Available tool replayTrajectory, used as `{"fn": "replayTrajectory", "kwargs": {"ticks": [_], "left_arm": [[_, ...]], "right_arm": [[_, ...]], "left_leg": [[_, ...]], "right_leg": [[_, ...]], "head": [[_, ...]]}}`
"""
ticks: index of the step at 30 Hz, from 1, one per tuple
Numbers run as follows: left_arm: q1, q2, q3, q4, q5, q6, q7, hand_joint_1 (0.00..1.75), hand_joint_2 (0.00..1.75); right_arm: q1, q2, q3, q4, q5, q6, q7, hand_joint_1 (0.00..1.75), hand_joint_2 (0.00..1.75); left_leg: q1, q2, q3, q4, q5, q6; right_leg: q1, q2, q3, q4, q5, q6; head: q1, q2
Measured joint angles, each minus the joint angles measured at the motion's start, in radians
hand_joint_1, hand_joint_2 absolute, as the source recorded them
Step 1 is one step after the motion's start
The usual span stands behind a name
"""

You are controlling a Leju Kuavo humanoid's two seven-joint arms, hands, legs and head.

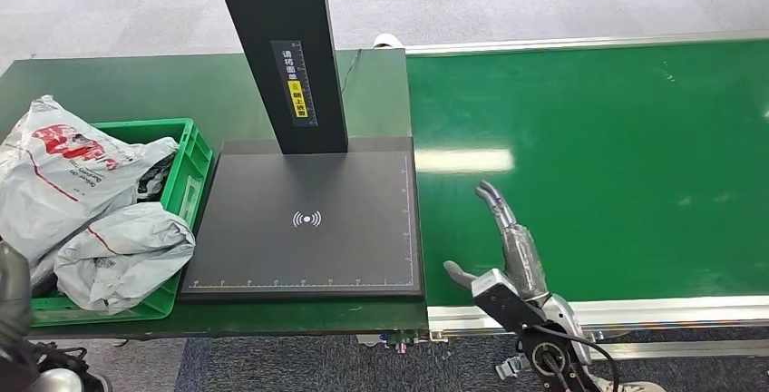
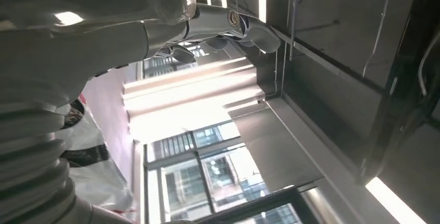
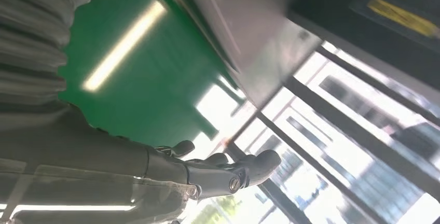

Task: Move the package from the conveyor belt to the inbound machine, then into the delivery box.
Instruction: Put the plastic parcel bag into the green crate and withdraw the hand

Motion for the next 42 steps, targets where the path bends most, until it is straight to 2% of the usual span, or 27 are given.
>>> {"fn": "replayTrajectory", "kwargs": {"ticks": [2, 4, 6, 12, 19, 23, 26, 30, 35, 36, 39, 40, 42], "left_arm": [[0.007, 0.021, -0.051, -0.032, 0.069, -0.014, 0.000, 0.00, 1.75], [0.011, 0.050, -0.121, -0.050, 0.142, -0.071, 0.000, 0.00, 1.75], [0.012, 0.073, -0.188, -0.053, 0.148, -0.122, 0.000, 0.00, 1.75], [0.010, 0.124, -0.352, -0.039, 0.006, -0.062, 0.000, 0.00, 1.75], [-0.050, 0.143, -0.404, 0.050, 0.022, -0.160, 0.000, 0.00, 1.75], [-0.058, 0.154, -0.424, 0.057, 0.078, -0.238, 0.000, 0.00, 1.75], [-0.044, 0.155, -0.451, 0.057, 0.078, -0.304, 0.000, 0.00, 1.75], [-0.039, 0.166, -0.539, 0.052, 0.050, -0.252, 0.000, 0.00, 1.75], [-0.024, 0.198, -0.639, 0.004, -0.019, -0.138, 0.000, 0.00, 1.75], [-0.017, 0.203, -0.645, -0.007, -0.028, -0.128, 0.000, 0.00, 1.31], [0.026, 0.211, -0.649, -0.035, -0.066, -0.070, 0.000, 0.00, 1.31], [0.045, 0.212, -0.647, -0.040, -0.069, -0.047, 0.000, 0.00, 1.75], [0.086, 0.213, -0.633, -0.043, -0.053, -0.015, 0.000, 0.00, 1.75]], "right_arm": [[0.003, 0.003, -0.020, -0.036, -0.047, -0.027, -0.041, 0.00, 1.75], [0.010, 0.003, -0.042, -0.083, -0.089, -0.047, -0.069, 0.00, 1.75], [0.016, 0.003, -0.063, -0.130, -0.110, -0.056, -0.083, 0.00, 1.75], [0.019, -0.009, -0.094, -0.233, -0.055, -0.073, -0.085, 0.00, 1.75], [-0.004, -0.045, -0.134, -0.284, -0.022, -0.073, -0.053, 0.00, 1.75], [-0.012, -0.074, -0.167, -0.291, -0.068, -0.040, -0.038, 0.00, 1.75], [0.000, -0.097, -0.203, -0.291, -0.152, -0.020, -0.058, 0.00, 1.75], [0.044, -0.105, -0.274, -0.315, -0.230, -0.059, -0.121, 0.00, 1.75], [0.147, -0.100, -0.370, -0.411, -0.280, -0.110, -0.135, 0.00, 1.75], [0.175, -0.096, -0.389, -0.436, -0.271, -0.120, -0.129, 0.00, 1.75], [0.271, -0.079, -0.438, -0.515, -0.144, -0.172, -0.105, 0.00, 1.75], [0.302, -0.073, -0.453, -0.539, -0.093, -0.188, -0.096, 0.00, 1.75], [0.355, -0.055, -0.481, -0.580, -0.023, -0.204, -0.080, 0.00, 1.75]], "left_leg": [[0.000, 0.000, 0.000, 0.000, 0.000, 0.000], [0.000, 0.000, 0.001, 0.000, 0.000, 0.000], [0.000, 0.000, 0.001, 0.000, 0.000, 0.000], [0.000, 0.001, 0.001, 0.000, 0.000, 0.000], [0.000, 0.001, 0.002, 0.000, 0.000, 0.001], [0.000, 0.000, 0.002, 0.000, 0.000, 0.001], [-0.001, 0.000, 0.002, 0.001, 0.000, 0.001], [-0.001, -0.001, 0.001, 0.001, -0.001, 0.001], [0.000, -0.001, 0.000, 0.000, -0.002, 0.001], [0.000, -0.001, 0.000, 0.000, -0.002, 0.001], [0.000, 0.000, 0.001, 0.000, -0.003, 0.001], [0.000, 0.000, 0.001, 0.000, -0.004, 0.001], [0.000, 0.000, 0.001, 0.000, -0.005, 0.001]], "right_leg": [[0.000, 0.000, 0.000, 0.000, 0.000, 0.000], [0.000, 0.000, 0.001, 0.000, 0.000, 0.000], [0.000, 0.000, 0.002, 0.000, 0.000, 0.000], [0.000, 0.000, 0.001, 0.000, 0.000, 0.000], [0.000, 0.000, 0.002, 0.000, 0.000, 0.000], [0.000, 0.000, 0.002, 0.000, 0.000, 0.000], [-0.001, 0.000, 0.002, 0.000, 0.000, 0.000], [-0.001, 0.000, 0.001, 0.000, 0.000, 0.000], [0.000, 0.000, 0.001, 0.000, -0.001, 0.000], [0.000, 0.000, 0.001, 0.000, -0.001, 0.000], [0.000, 0.000, 0.001, 0.000, -0.002, 0.001], [0.000, 0.000, 0.002, 0.000, -0.002, 0.001], [0.000, 0.000, 0.001, 0.000, -0.003, 0.001]], "head": [[0.000, 0.000], [0.000, 0.000], [0.000, 0.000], [0.000, 0.000], [0.000, 0.000], [0.000, 0.000], [0.000, 0.000], [0.000, 0.000], [0.000, 0.000], [0.000, 0.000], [0.000, 0.000], [0.000, 0.000], [0.000, 0.000]]}}
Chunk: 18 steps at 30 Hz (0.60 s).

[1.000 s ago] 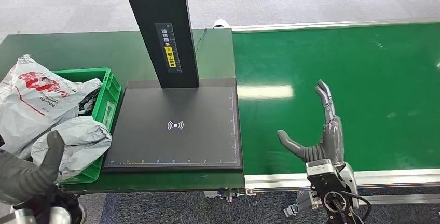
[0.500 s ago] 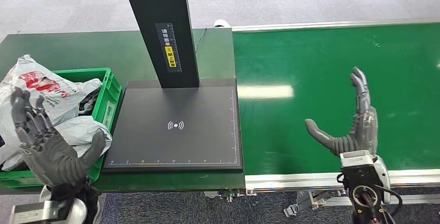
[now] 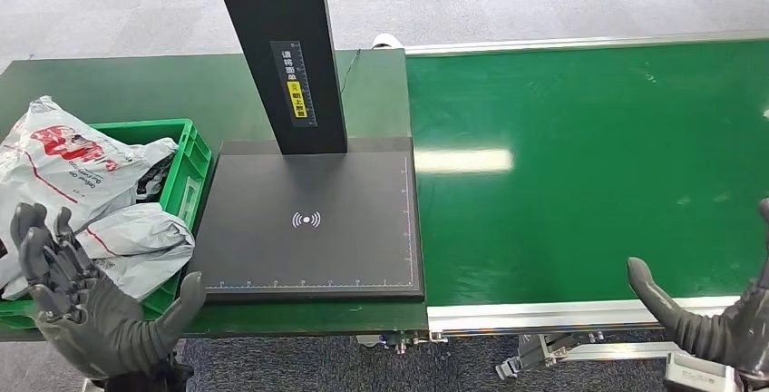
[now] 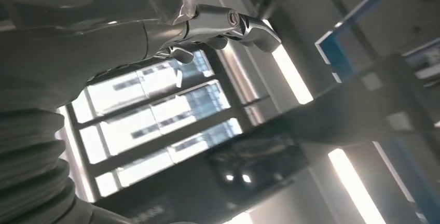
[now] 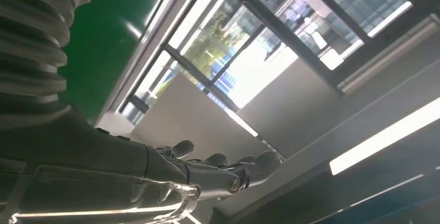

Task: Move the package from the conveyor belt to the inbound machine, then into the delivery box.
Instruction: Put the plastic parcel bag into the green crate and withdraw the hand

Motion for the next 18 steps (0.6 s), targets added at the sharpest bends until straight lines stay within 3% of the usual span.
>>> {"fn": "replayTrajectory", "kwargs": {"ticks": [5, 12, 15, 18], "left_arm": [[0.062, -0.027, 0.105, 0.000, 0.048, 0.015, 0.000, 0.00, 1.75], [0.065, -0.043, 0.227, -0.002, 0.075, 0.008, 0.000, 0.00, 1.75], [0.055, -0.048, 0.264, -0.001, 0.083, -0.075, 0.000, 0.00, 1.75], [0.047, -0.069, 0.309, -0.001, 0.040, -0.125, 0.000, 0.00, 1.75]], "right_arm": [[0.062, 0.076, -0.084, -0.089, 0.029, 0.037, 0.021, 0.00, 1.75], [0.024, 0.137, -0.223, -0.116, -0.026, 0.127, -0.003, 0.00, 1.75], [-0.023, 0.145, -0.245, -0.104, -0.033, 0.167, 0.001, 0.00, 1.75], [-0.056, 0.158, -0.251, -0.093, 0.053, 0.146, 0.025, 0.00, 1.75]], "left_leg": [[0.000, 0.001, 0.001, 0.000, 0.000, 0.000], [0.000, 0.001, 0.002, 0.000, 0.000, 0.000], [0.000, 0.001, 0.005, 0.000, 0.000, 0.000], [0.000, 0.000, 0.005, 0.000, 0.000, 0.000]], "right_leg": [[0.000, 0.000, 0.001, 0.000, 0.000, 0.000], [0.000, 0.000, 0.003, 0.000, 0.000, 0.000], [0.000, 0.001, 0.005, 0.000, 0.000, 0.000], [0.000, 0.000, 0.005, 0.000, 0.000, 0.000]], "head": [[0.000, 0.000], [0.000, 0.000], [0.000, 0.000], [0.000, 0.000]]}}
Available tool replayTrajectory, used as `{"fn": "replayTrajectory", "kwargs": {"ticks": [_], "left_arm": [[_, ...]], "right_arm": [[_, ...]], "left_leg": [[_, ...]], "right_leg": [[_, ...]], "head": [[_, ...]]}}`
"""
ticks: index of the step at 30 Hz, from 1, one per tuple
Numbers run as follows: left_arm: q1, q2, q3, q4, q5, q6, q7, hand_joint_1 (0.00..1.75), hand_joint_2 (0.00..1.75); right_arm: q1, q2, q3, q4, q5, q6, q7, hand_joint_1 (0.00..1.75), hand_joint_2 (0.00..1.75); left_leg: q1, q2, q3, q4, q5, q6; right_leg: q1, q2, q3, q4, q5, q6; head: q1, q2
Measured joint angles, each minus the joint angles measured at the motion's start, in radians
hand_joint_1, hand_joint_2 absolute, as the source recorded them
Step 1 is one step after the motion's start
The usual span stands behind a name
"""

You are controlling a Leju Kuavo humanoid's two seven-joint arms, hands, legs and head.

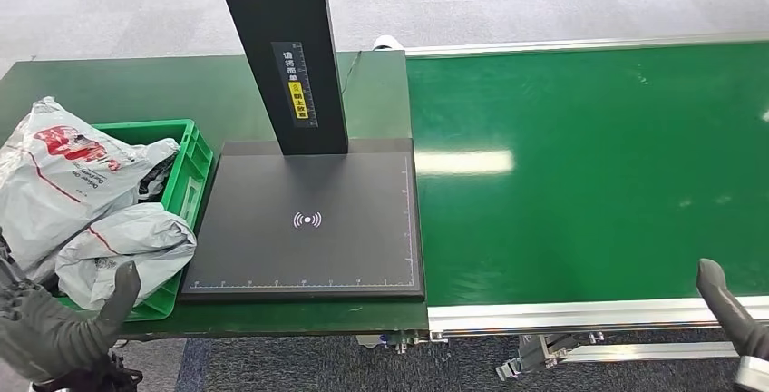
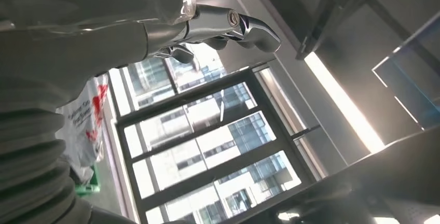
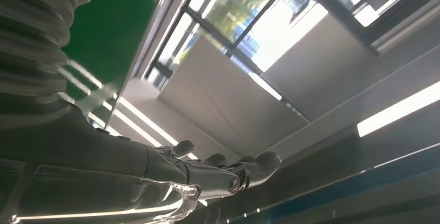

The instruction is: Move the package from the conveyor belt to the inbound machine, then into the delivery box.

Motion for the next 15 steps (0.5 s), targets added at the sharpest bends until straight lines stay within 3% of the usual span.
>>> {"fn": "replayTrajectory", "kwargs": {"ticks": [6, 11, 15], "left_arm": [[0.003, -0.042, 0.139, -0.013, 0.008, 0.020, 0.007, 0.00, 1.75], [0.025, -0.071, 0.275, -0.022, 0.060, -0.061, 0.017, 0.00, 1.75], [0.031, -0.094, 0.335, -0.022, 0.064, -0.109, 0.031, 0.00, 1.75]], "right_arm": [[-0.028, 0.021, -0.030, 0.030, 0.024, -0.018, 0.033, 0.00, 1.75], [-0.071, 0.012, -0.091, 0.117, -0.040, 0.013, 0.027, 0.00, 1.75], [-0.075, 0.022, -0.143, 0.135, -0.083, 0.072, 0.011, 0.00, 1.75]], "left_leg": [[0.000, 0.001, 0.000, 0.000, 0.000, 0.000], [0.000, -0.001, 0.000, 0.000, 0.000, 0.000], [0.000, -0.001, 0.000, 0.000, -0.001, 0.000]], "right_leg": [[0.000, 0.000, 0.000, 0.000, 0.000, 0.000], [0.000, -0.001, 0.000, 0.000, -0.001, 0.001], [0.000, -0.001, 0.001, 0.000, -0.001, 0.001]], "head": [[0.000, 0.000], [0.000, 0.000], [0.000, 0.000]]}}
